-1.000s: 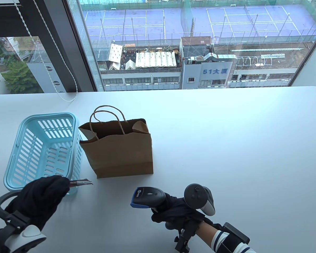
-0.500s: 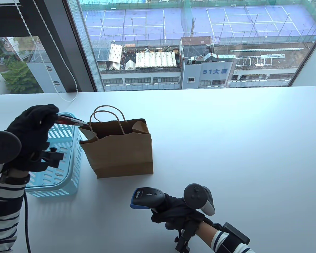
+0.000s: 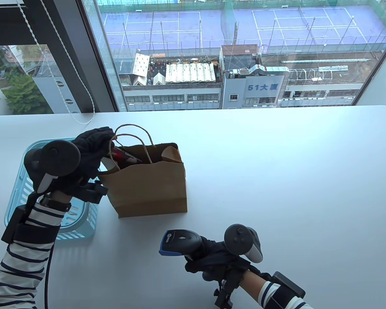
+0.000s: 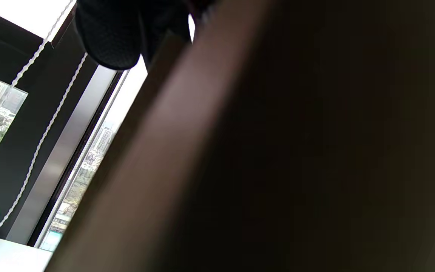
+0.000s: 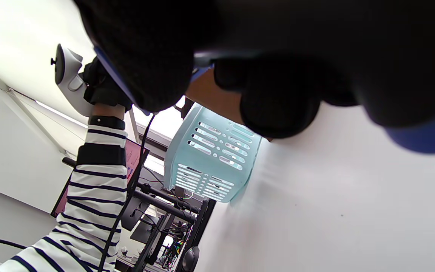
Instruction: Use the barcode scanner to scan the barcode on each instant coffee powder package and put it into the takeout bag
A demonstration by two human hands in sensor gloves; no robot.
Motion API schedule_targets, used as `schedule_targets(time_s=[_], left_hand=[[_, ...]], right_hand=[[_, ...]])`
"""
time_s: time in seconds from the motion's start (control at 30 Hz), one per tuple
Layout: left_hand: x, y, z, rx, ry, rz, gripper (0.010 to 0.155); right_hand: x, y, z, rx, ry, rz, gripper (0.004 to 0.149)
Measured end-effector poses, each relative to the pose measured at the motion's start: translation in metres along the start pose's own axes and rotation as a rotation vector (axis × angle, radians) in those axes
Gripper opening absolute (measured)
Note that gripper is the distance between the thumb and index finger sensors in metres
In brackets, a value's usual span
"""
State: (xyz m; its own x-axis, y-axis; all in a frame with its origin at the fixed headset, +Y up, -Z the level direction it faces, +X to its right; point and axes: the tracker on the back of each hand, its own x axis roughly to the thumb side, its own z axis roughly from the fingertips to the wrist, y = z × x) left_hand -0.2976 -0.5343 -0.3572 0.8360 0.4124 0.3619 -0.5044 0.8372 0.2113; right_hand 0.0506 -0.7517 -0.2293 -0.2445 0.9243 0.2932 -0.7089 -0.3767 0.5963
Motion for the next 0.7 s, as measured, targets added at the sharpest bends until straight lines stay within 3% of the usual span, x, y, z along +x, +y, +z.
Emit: schedule_targets(time_s=[0.1, 0.43, 0.7], left_hand=[[-0.006, -0.002, -0.001, -0.061, -0.007, 0.077, 0.045], [-0.018, 0.01, 0.009, -0.009, -0.021, 0.108, 0.045], [-0.021, 0.034, 0.026, 0.079, -0.071, 0.11, 0.045]], right_hand=[[0.0, 0.0, 0.0, 0.001, 0.0, 0.0, 0.061], [0.0, 0.0, 0.0, 0.007, 0.007, -0.002, 0.061], [0.0, 0.001, 0.0, 0.011, 0.009, -0.004, 0.061]])
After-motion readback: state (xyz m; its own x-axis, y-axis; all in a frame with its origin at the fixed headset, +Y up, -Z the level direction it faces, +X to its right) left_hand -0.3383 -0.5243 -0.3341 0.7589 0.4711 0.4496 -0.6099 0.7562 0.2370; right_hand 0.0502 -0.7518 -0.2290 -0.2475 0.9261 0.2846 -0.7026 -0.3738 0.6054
